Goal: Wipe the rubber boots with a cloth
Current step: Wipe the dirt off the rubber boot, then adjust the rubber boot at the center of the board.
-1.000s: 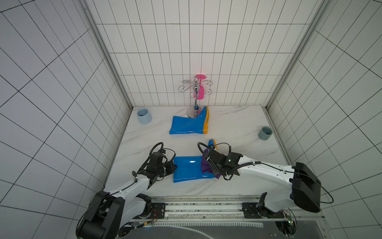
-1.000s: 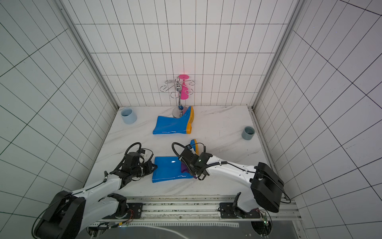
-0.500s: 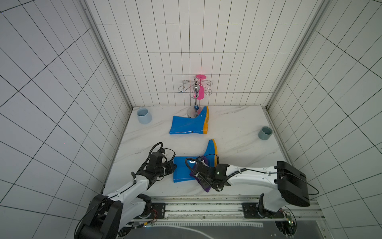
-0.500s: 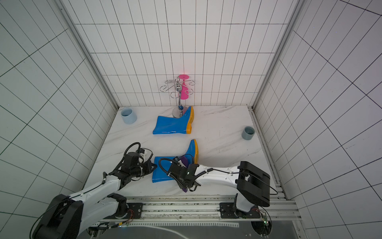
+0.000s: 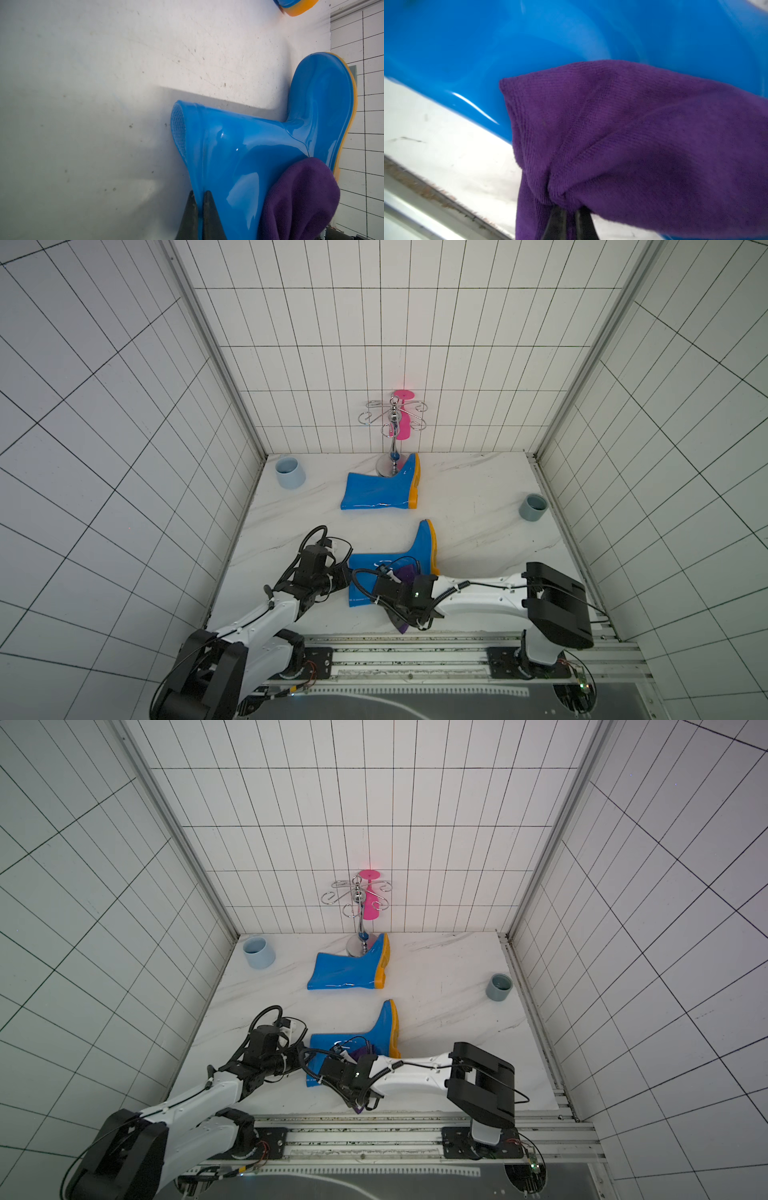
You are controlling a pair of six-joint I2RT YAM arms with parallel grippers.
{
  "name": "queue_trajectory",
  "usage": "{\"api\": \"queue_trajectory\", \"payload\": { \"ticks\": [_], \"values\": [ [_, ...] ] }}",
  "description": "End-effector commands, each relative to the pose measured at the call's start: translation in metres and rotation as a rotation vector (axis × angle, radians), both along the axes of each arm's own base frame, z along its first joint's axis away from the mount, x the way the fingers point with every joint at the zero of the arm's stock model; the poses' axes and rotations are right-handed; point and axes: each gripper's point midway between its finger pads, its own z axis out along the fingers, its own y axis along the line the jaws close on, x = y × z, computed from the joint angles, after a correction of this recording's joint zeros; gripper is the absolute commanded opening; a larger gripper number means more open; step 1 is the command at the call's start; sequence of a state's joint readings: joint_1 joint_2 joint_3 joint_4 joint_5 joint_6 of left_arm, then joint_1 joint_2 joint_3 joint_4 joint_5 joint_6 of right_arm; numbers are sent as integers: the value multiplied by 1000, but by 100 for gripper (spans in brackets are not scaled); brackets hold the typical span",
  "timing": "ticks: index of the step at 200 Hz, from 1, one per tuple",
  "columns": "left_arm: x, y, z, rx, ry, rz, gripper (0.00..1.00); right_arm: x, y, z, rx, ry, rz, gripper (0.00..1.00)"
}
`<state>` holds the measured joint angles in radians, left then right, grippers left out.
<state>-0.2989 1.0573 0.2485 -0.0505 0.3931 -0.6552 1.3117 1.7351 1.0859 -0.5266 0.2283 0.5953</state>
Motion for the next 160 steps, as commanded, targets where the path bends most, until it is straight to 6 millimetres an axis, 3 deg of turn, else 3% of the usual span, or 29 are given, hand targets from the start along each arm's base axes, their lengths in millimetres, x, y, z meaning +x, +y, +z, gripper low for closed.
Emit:
{"api": "queue_trajectory", "payload": {
  "ticks": [1,50,78,115,160],
  "values": [
    [4,2,4,1,-28,11,0,18,39,71,209,-107,-16,0],
    [7,2,10,9,-41,8,0,49,-71,117,137,-227,-230,0],
    [12,0,27,-4,-78,6,0,69,-129,137,150,-288,-374,0],
    [19,-2,48,-18,-105,13,0,96,-190,151,187,-377,-569,0],
    [25,-3,83,-43,-156,26,0,119,-237,146,216,-395,-681,0]
  ]
}}
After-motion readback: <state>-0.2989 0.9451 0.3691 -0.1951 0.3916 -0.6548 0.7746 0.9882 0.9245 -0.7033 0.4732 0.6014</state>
